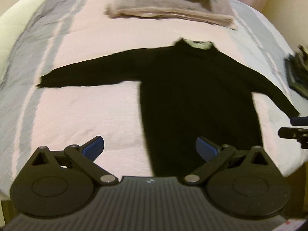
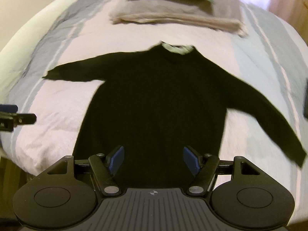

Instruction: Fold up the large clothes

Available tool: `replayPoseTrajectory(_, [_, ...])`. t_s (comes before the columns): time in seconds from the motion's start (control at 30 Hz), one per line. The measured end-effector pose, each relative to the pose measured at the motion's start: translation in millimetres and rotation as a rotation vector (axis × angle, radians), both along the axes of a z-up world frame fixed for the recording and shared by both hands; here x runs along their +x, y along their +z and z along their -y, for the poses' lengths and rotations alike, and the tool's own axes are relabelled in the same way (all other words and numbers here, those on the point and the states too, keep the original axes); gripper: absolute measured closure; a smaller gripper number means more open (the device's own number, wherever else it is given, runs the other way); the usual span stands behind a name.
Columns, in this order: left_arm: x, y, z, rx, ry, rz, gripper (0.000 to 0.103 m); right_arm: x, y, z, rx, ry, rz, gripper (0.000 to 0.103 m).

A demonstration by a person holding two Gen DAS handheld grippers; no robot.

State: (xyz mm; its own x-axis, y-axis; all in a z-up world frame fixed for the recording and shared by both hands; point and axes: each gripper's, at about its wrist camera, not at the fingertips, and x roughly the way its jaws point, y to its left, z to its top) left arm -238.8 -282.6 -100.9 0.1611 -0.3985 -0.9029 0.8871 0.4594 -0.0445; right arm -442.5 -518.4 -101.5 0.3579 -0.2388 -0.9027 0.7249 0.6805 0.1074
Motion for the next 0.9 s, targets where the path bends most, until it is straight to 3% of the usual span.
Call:
replayPoseTrajectory(0.2, [66.8,11.7,-28.8,-0.012,0.113,0.059,0.003,57.9,12.2,0.3,-0.079,0.151,0.035,0.038])
replayPoseTrajectory(0.33, [124.3,7.6,-44.1,0.005,0.125,0.102,0.003,118.0,10.1,-10.3,-0.115,0.242,0.056,0.038])
replayPoseTrajectory(0.57, [251.5,-23.5,-54.1,0.044,-0.018,0.152,0.003,256.1,-14.5,-43.5,-0.169,0.325,0.062,0.038])
replayPoseTrajectory(0.73, [341.7,-61.9,-55.0,0.011,-0.132,0.138,0.003,371.8,-59.0,-66.6,-0.208,0.408,0.029,0.038])
replayPoseTrajectory(0.9, [404.4,-100.9,-51.2,0.013,-0.252,0.190,0.003,480.7,-120.6,-90.4,-0.260,0.580,0.034,0.039])
